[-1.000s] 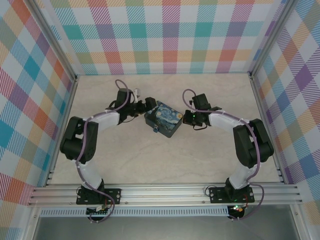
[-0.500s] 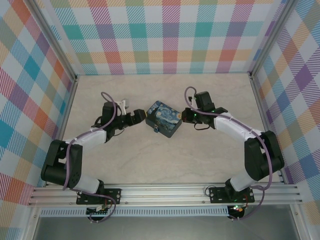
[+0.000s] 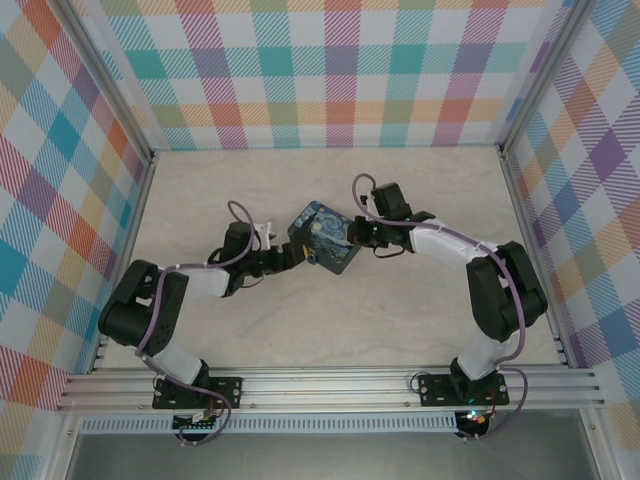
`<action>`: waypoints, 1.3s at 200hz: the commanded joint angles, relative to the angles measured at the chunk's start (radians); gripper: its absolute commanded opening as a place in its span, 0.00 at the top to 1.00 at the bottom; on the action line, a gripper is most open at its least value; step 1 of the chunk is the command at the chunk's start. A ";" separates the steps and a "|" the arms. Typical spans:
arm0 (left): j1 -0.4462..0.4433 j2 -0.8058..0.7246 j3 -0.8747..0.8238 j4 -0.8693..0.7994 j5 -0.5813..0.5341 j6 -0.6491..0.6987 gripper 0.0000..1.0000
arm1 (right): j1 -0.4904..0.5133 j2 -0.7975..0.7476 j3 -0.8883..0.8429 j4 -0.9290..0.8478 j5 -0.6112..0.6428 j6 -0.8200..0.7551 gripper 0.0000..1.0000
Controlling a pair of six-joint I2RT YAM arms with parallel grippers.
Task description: Unlock a padlock with a key
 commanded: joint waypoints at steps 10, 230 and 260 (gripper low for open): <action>-0.084 -0.060 -0.014 -0.027 -0.216 0.188 0.24 | 0.005 0.022 0.019 -0.007 0.019 0.007 1.00; -0.233 0.111 0.111 -0.115 -0.514 0.474 0.31 | 0.005 -0.202 -0.086 -0.052 0.109 -0.049 0.99; -0.238 0.143 0.142 -0.124 -0.514 0.507 0.33 | 0.004 -0.220 -0.096 -0.056 0.120 -0.060 0.99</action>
